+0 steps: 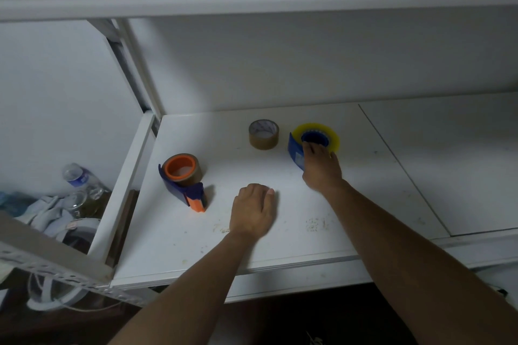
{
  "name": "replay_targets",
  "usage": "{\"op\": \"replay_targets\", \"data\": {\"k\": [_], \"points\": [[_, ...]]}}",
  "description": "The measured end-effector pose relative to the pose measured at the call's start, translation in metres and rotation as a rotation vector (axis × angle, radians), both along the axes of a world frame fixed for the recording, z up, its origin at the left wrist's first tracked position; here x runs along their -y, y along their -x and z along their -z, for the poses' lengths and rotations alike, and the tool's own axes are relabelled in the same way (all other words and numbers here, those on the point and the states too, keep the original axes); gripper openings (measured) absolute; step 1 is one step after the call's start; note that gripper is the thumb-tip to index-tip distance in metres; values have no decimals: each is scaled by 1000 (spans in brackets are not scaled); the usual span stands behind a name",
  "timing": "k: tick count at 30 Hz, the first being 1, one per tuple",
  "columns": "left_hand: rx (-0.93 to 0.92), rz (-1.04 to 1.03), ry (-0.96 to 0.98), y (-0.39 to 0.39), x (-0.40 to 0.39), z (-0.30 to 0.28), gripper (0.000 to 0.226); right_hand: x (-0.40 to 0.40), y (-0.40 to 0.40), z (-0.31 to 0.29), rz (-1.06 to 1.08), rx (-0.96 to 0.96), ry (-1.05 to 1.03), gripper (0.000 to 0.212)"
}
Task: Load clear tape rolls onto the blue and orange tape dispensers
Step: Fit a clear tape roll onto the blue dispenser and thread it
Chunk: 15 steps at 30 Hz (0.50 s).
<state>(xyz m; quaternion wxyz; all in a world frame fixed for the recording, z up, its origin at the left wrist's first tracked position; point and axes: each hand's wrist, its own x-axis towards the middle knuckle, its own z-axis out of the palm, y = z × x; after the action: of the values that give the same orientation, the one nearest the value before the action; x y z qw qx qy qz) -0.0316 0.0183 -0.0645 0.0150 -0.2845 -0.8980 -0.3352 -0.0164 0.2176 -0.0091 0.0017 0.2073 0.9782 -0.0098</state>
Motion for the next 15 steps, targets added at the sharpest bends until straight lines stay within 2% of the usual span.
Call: {"op": "replay_targets", "data": {"k": [8, 15], "points": [[99, 17, -25, 3, 3, -1, 45, 9, -7, -12, 24, 27, -38, 53], [154, 5, -28, 6, 1, -4, 31, 34, -39, -11, 98, 92, -51, 62]]}}
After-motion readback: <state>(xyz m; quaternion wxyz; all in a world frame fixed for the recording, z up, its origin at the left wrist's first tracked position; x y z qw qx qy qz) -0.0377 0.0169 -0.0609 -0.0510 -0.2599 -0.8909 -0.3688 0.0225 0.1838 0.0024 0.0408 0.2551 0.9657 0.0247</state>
